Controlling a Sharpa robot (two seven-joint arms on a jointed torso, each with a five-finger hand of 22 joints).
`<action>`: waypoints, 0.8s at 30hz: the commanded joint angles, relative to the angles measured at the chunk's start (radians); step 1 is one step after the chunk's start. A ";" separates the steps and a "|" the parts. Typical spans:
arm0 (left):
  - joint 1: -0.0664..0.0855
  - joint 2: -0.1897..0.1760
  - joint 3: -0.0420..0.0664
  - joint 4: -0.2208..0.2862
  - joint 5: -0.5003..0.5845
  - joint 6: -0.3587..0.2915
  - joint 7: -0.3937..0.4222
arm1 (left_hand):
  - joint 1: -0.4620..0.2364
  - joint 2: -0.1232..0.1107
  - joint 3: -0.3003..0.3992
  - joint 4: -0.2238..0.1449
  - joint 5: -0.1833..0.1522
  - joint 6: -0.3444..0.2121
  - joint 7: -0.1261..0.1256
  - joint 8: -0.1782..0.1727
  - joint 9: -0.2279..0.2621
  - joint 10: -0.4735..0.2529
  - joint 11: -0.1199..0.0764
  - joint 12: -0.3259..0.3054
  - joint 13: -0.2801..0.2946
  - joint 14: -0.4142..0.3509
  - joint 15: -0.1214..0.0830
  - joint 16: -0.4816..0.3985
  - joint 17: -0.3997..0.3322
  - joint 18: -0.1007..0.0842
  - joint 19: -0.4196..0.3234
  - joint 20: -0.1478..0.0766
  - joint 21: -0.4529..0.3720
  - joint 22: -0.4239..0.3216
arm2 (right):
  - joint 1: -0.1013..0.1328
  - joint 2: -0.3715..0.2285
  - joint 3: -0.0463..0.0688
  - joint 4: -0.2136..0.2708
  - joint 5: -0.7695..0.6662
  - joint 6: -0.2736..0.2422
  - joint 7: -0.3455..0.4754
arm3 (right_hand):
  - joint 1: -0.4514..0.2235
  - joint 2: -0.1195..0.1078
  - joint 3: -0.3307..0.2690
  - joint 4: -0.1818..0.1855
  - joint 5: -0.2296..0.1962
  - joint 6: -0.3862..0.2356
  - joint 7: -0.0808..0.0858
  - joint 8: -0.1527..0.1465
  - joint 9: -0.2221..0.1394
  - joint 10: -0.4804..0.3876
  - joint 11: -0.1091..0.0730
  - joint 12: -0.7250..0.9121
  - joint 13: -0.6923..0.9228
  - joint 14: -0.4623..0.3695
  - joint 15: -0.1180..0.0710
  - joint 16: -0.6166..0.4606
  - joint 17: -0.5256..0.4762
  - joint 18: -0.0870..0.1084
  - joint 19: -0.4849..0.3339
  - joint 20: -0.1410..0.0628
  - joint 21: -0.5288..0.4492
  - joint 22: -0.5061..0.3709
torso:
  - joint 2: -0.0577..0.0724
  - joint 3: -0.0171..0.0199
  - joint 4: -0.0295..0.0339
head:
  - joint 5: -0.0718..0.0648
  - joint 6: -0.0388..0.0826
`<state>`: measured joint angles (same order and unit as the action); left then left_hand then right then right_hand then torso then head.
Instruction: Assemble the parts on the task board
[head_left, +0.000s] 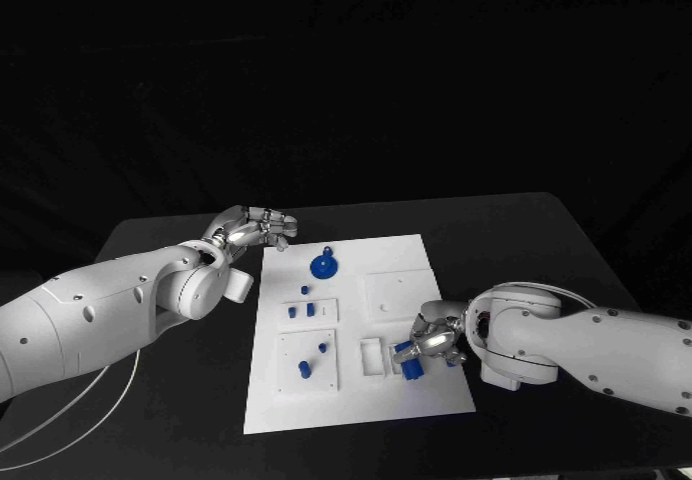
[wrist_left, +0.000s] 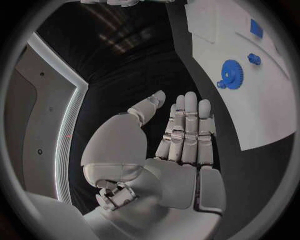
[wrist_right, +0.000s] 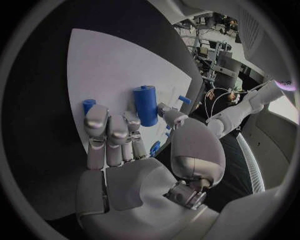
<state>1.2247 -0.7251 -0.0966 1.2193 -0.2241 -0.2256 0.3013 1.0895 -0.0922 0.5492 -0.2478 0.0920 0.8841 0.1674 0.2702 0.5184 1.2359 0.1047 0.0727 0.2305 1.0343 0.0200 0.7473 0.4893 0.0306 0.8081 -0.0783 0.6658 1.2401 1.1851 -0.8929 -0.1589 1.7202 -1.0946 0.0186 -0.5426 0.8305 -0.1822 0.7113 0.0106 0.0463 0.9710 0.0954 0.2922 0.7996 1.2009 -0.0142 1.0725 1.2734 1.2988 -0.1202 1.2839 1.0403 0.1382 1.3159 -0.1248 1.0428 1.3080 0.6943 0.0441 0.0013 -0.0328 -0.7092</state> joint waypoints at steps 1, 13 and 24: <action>0.001 0.002 0.001 -0.001 0.006 0.011 0.007 | -0.003 0.004 0.000 0.005 0.004 -0.008 -0.003 0.005 -0.001 -0.005 0.000 0.001 -0.001 0.008 0.002 -0.007 0.001 0.019 0.008 0.001 -0.003 0.001 | 0.000 -0.004 -0.010 0.009 0.063 0.019 -0.016 | -0.013 0.027 0.012 0.006 0.003 0.018 -0.002 0.013 -0.169 0.001 -0.003 -0.001 -0.004 -0.001 -0.003 -0.005 0.001 0.120 -0.003 0.007 0.007 0.019 | 0.000 0.0012 0.0000 | 0.004 0.001; 0.001 0.003 0.001 0.000 0.006 0.015 0.002 | -0.008 0.007 -0.001 0.010 0.005 -0.008 -0.002 0.005 -0.002 -0.006 0.000 0.000 -0.001 0.008 0.002 -0.009 0.004 0.019 0.008 0.002 -0.005 0.003 | 0.050 0.021 -0.002 0.004 0.221 0.036 -0.025 | -0.081 0.045 0.017 -0.018 0.003 0.037 -0.008 0.007 -0.173 0.004 -0.010 -0.003 -0.011 0.000 -0.009 -0.006 0.009 0.124 -0.009 0.019 0.021 0.018 | 0.001 0.0016 0.0007 | 0.013 -0.003; 0.001 0.002 0.001 0.001 0.006 0.019 -0.002 | -0.011 0.006 -0.001 0.013 0.004 -0.009 -0.002 0.006 -0.003 -0.007 0.001 0.000 -0.002 0.008 0.002 -0.012 0.006 0.019 0.008 0.002 -0.006 0.004 | 0.052 0.079 -0.003 -0.042 0.232 0.066 -0.028 | -0.106 0.054 0.018 -0.029 0.003 0.040 -0.008 0.003 -0.173 -0.002 -0.010 -0.008 -0.016 -0.001 -0.010 -0.008 0.011 0.124 -0.013 0.019 0.023 0.017 | 0.002 -0.0004 0.0021 | 0.020 -0.012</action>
<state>1.2249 -0.7243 -0.0966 1.2179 -0.2237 -0.2224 0.2964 1.0860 -0.0887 0.5483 -0.2427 0.0920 0.8815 0.1648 0.2701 0.5162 1.2359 0.1047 0.0728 0.2296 1.0342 0.0200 0.7395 0.4939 0.0297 0.8080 -0.0782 0.6658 1.2423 1.2363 -0.8182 -0.1616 1.6803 -0.8701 0.0509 -0.5666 0.7343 -0.1289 0.7289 -0.0127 0.0455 0.9977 0.0790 0.3012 0.6272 1.2027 -0.0234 1.0686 1.2591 1.2980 -0.1242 1.2798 1.0504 0.1383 1.3056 -0.1072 1.0607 1.3078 0.6955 0.0441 0.0021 -0.0147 -0.7186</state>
